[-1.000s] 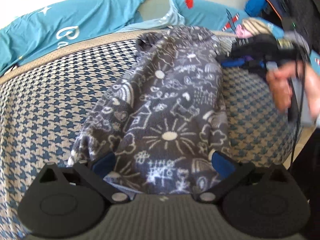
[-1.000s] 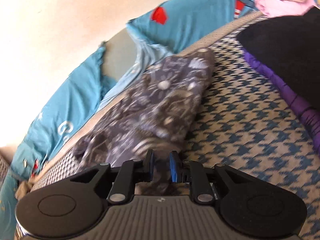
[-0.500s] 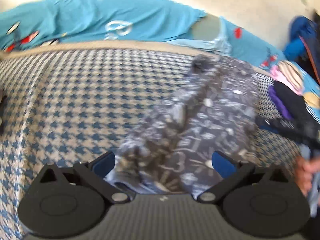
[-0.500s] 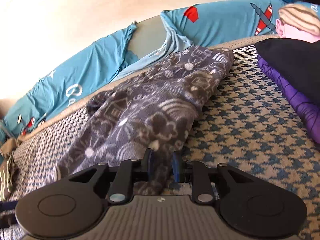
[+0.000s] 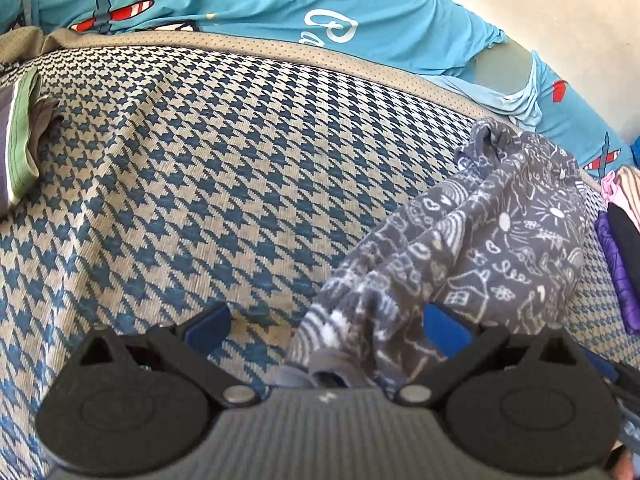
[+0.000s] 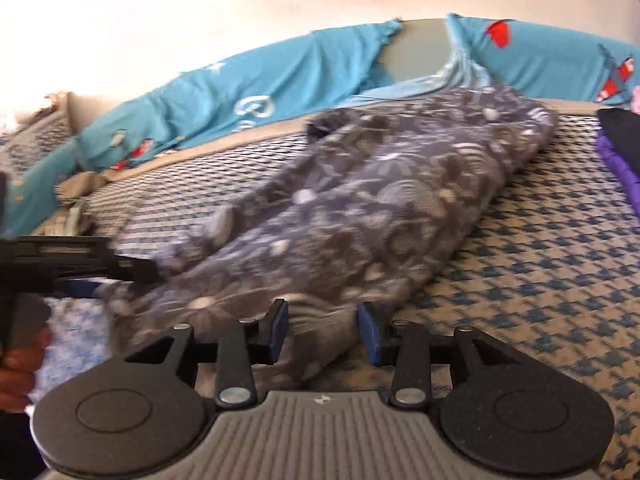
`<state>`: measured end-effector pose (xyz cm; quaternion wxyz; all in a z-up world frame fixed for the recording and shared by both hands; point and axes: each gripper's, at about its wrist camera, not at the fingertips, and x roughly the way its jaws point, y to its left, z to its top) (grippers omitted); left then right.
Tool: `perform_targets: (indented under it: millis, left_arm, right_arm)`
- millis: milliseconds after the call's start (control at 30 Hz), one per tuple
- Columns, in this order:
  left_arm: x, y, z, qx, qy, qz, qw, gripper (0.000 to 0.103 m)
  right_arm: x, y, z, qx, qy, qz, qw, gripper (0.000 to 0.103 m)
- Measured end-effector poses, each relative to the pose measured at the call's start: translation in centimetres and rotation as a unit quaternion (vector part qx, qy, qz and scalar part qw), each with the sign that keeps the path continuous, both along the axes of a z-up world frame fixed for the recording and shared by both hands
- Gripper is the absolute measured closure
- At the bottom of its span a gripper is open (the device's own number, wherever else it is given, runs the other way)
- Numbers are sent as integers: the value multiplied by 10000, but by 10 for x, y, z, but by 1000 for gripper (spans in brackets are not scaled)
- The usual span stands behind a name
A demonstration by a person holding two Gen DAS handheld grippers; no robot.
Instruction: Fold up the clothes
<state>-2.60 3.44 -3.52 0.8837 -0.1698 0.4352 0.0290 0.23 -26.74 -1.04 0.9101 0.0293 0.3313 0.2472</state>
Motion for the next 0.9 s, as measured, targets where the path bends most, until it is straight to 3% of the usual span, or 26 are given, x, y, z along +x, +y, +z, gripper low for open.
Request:
perform_targets:
  millis: [233, 467, 767, 900]
  left_arm:
    - [0, -1, 0, 12, 22, 117, 9999, 0]
    - [-6, 8, 3, -294, 12, 158, 9994, 0]
    - [-16, 17, 10, -456, -61, 113, 9989, 0]
    - [-17, 17, 11, -537, -69, 59, 9985, 0]
  right_arm:
    - [-41, 30, 9, -118, -492, 958, 9941, 63]
    - [-81, 66, 3, -670, -1133, 1930, 9723, 52]
    - [-100, 96, -16, -1502, -1565, 2278, 9492, 38]
    - [-106, 105, -28, -2047, -1809, 2321, 9336, 36]
